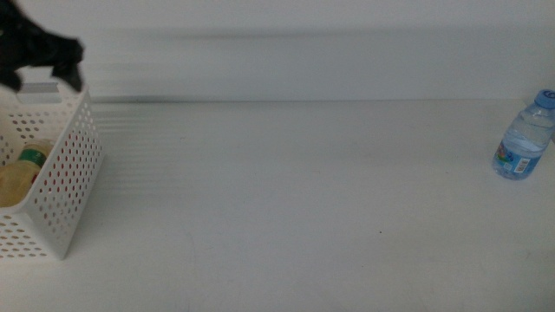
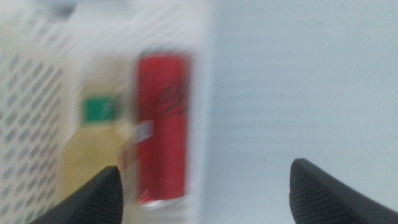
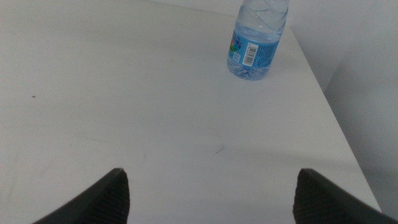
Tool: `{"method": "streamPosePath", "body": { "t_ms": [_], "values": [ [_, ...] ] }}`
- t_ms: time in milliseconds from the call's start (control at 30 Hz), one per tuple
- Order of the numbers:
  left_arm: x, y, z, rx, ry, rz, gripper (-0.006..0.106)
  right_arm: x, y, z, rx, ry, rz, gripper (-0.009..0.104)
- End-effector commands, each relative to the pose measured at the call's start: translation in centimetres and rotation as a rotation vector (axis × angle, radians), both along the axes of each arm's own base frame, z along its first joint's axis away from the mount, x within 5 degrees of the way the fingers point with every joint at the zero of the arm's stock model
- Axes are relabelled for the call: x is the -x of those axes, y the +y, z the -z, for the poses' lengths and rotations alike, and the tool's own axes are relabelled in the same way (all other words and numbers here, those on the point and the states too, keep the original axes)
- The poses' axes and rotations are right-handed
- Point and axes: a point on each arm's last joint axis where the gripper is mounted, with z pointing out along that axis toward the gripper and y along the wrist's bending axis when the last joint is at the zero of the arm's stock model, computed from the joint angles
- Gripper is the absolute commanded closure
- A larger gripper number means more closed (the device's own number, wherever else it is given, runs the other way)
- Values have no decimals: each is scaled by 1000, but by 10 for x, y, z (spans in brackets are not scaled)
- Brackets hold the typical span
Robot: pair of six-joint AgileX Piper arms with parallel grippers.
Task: Use arms to grab the bottles and put them into the dustbin to the left of the table.
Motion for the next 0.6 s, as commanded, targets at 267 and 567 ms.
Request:
{"method": "streamPosePath", "body": {
  "t_ms": [267,567],
  "values": [
    [85,-94,-61,216,-357,438,20,0,0,-9,20,-100,-4,21],
    [137,-135,-65,253,-406,680,20,0,0,-9,20,-100,-4,21]
  ]
}}
